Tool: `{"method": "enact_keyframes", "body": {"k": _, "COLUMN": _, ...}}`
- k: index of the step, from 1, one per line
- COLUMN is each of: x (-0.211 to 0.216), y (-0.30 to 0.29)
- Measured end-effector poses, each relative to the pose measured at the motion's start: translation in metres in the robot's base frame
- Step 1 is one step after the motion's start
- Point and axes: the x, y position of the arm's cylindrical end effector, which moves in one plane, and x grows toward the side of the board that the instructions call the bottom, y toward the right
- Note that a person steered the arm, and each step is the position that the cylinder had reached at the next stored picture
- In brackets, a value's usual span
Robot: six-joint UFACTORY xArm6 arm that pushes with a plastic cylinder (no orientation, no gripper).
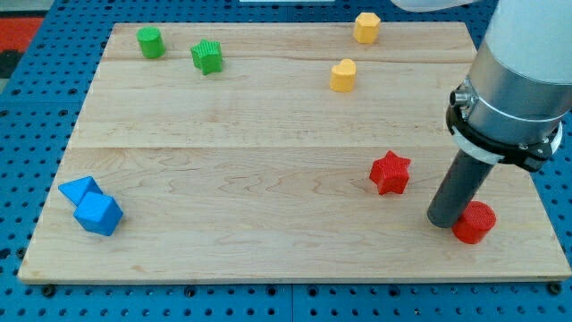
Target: Push the heart slightly to the left
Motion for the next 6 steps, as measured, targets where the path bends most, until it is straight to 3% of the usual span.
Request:
{"method": "enact_keyframes", "body": {"k": 1, "x": -0.088, "y": 0.022}}
{"method": "enact_keyframes", "body": {"k": 3, "x": -0.243, "y": -0.024}}
{"method": "enact_keyframes", "body": {"k": 4, "x": -0.238, "y": -0.064}}
{"method": "enact_keyframes", "body": {"k": 5, "x": -0.189, "y": -0.103}}
{"method": "enact_keyframes", "body": {"k": 6, "x": -0.229, "y": -0.101}}
